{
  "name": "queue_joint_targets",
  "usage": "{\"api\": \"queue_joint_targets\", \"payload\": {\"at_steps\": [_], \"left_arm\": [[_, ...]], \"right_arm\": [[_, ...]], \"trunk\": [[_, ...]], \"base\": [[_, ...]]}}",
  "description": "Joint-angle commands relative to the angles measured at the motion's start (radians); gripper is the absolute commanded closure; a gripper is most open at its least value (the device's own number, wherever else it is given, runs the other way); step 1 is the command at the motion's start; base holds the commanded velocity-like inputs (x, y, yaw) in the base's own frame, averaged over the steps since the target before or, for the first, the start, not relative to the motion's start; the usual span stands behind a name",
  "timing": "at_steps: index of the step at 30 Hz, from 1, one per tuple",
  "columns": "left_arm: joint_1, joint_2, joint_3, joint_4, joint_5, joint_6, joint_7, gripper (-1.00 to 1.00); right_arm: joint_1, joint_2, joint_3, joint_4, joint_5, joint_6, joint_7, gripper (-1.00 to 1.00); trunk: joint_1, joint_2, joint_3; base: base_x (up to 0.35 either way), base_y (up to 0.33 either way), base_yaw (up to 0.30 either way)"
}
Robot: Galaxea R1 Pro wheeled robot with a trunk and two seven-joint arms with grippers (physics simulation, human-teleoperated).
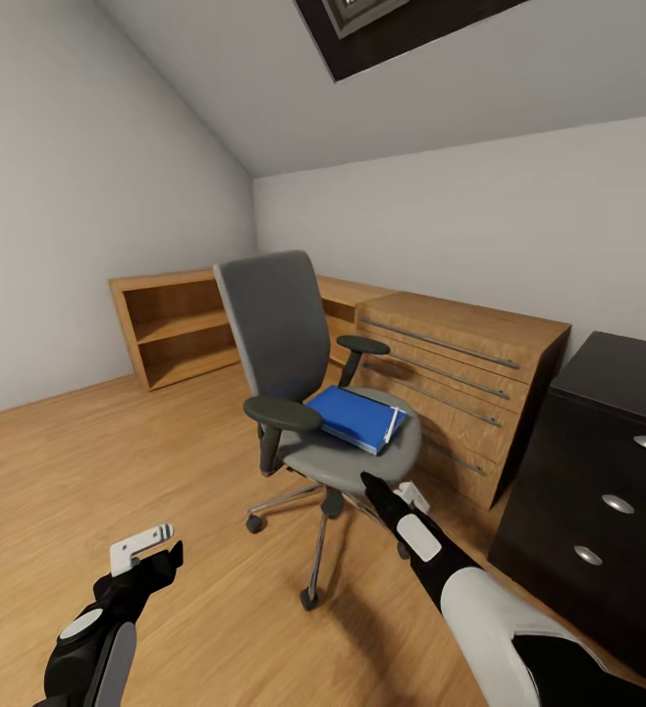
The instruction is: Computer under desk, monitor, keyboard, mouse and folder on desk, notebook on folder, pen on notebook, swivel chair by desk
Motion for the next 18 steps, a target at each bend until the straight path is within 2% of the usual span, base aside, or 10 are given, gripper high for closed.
{"api": "queue_joint_targets", "payload": {"at_steps": [1, 7, 15, 18], "left_arm": [[-0.001, 0.000, 0.000, -0.001, 0.011, 0.004, 0.007, -1.00], [-0.001, 0.000, 0.000, -0.001, 0.011, 0.004, 0.007, -1.00], [-0.001, 0.000, 0.000, -0.001, 0.011, 0.004, 0.007, -1.00], [-0.001, 0.000, 0.000, -0.001, 0.011, 0.004, 0.006, -1.00]], "right_arm": [[0.000, 0.002, -0.006, 0.002, -0.004, 0.002, 0.006, -1.00], [0.003, 0.011, 0.018, 0.013, -0.005, 0.003, 0.015, -1.00], [0.003, 0.014, 0.029, 0.032, -0.004, 0.002, 0.022, -1.00], [0.003, 0.014, 0.070, 0.038, -0.004, 0.002, 0.026, -1.00]], "trunk": [[0.000, 0.000, -0.001], [0.000, 0.000, -0.001], [0.000, 0.000, -0.001], [0.000, 0.000, -0.001]], "base": [[0.000, 0.000, 0.000], [0.000, 0.000, 0.000], [0.000, 0.000, 0.000], [0.000, 0.000, 0.000]]}}
